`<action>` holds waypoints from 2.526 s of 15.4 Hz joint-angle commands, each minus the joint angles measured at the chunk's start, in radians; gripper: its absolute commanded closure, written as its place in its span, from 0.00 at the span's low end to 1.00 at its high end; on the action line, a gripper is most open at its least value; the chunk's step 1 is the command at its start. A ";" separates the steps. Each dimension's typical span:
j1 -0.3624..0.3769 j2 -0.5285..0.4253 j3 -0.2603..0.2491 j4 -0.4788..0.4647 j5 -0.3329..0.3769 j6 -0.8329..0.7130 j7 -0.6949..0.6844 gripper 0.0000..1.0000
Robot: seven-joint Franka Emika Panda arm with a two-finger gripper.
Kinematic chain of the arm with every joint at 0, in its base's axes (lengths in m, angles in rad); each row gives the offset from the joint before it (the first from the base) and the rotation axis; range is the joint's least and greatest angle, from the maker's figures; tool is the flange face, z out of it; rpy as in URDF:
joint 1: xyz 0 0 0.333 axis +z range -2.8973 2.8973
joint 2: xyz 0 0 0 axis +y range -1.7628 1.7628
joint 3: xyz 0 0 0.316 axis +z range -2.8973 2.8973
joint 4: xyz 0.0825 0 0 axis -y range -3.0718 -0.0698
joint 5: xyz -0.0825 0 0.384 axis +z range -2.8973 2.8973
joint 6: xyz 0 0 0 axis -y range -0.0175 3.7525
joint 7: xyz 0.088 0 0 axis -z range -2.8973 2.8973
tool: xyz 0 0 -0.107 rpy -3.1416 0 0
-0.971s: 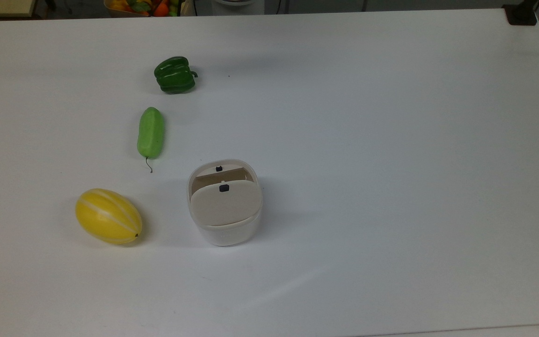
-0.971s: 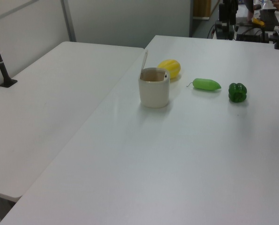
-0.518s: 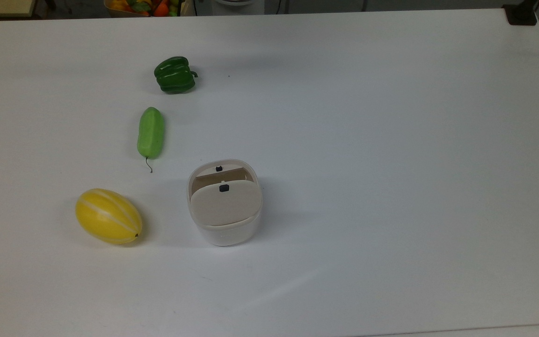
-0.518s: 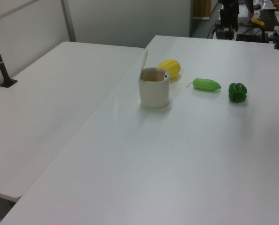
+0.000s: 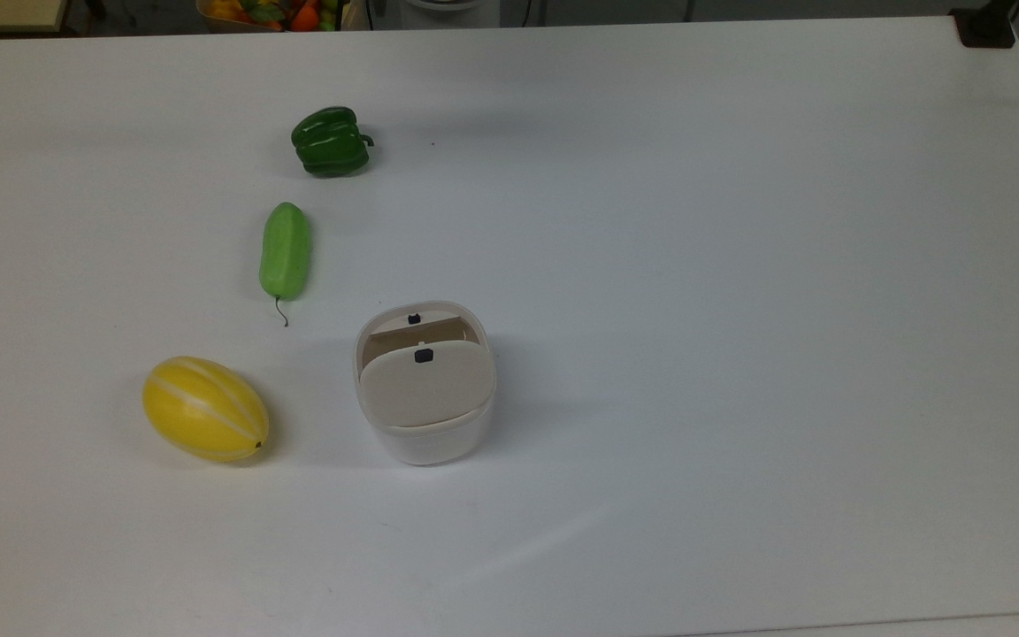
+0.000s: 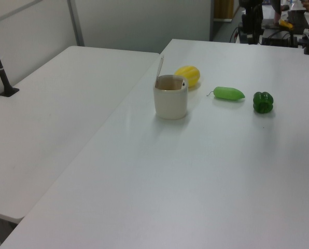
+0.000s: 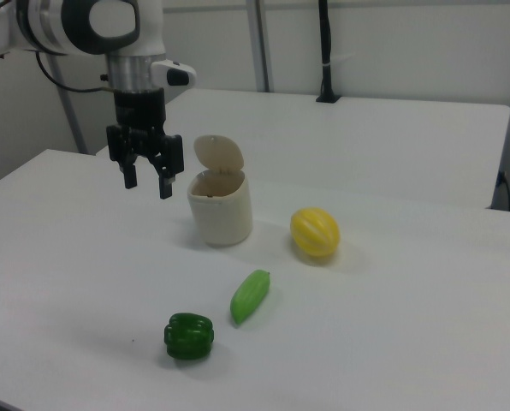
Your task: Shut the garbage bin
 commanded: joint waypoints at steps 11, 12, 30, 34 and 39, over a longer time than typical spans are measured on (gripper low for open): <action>0.013 0.048 0.004 0.035 0.123 0.523 0.007 1.00; 0.022 0.062 0.004 0.035 0.123 0.612 0.016 1.00; 0.090 0.353 0.011 0.050 0.113 1.335 0.018 1.00; 0.091 0.355 0.013 0.040 0.123 1.267 0.015 1.00; 0.086 0.353 0.020 0.043 0.126 1.081 0.004 1.00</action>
